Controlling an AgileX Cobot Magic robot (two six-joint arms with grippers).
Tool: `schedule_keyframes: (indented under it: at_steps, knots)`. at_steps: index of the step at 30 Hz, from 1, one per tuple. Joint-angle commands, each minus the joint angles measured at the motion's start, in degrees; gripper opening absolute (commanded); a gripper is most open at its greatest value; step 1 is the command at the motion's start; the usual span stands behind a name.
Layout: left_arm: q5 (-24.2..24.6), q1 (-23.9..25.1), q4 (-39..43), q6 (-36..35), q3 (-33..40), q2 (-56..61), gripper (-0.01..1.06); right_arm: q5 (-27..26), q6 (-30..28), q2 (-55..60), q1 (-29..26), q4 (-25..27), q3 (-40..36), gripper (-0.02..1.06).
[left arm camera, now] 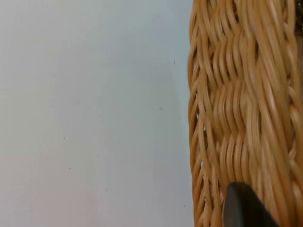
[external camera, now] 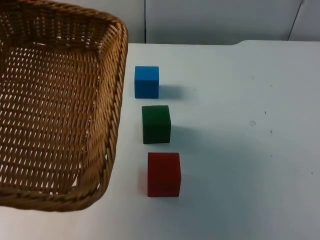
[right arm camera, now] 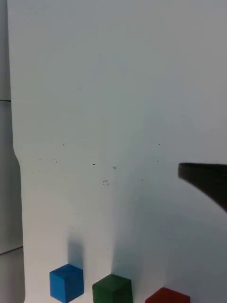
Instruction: Pick up the basket with the left hand and place the blue cube into the basket with the right hand.
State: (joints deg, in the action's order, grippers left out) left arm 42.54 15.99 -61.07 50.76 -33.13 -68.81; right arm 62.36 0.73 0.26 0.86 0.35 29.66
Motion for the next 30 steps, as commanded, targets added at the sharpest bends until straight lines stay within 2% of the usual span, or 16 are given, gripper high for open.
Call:
schedule_keyframes:
  at_steps: [1,4,11,18,20,23,24,26,30]
  knots:
    - [0.9,1.2,-3.1,1.5,1.0,0.7,0.0,-0.6,-0.2,-0.3,-0.4,-0.3,-0.5,1.04]
    - [2.3,3.9,-5.5,3.9,1.5,0.7,0.0,-0.6,-0.4,-0.3,-0.4,-0.3,-0.5,1.04]
    - [4.0,4.9,-4.2,4.9,1.8,0.7,0.0,-0.7,-3.7,-0.3,-0.4,1.4,-0.3,1.04]
    - [7.2,11.8,-5.6,6.2,2.0,-0.4,0.0,-2.2,-7.9,1.3,-0.4,4.8,2.5,1.04]
    - [7.2,12.3,-5.6,6.3,2.0,-0.4,0.0,-3.1,-8.5,2.8,-0.4,5.6,3.3,1.04]
    - [7.2,12.4,-5.5,6.3,2.0,-0.4,0.0,-8.3,-10.3,9.9,-0.4,7.8,7.1,1.04]
    - [7.2,12.4,-5.5,6.3,2.0,-0.4,0.0,-8.3,-10.3,9.9,-0.4,7.8,7.1,1.04]
    - [7.3,12.4,-5.4,6.3,2.0,-0.4,0.0,-11.4,-13.5,17.8,-0.4,11.3,11.6,1.04]
    - [7.9,12.4,-5.2,7.2,2.0,-0.4,0.0,-11.6,-17.8,30.0,-0.4,16.3,19.2,1.03]
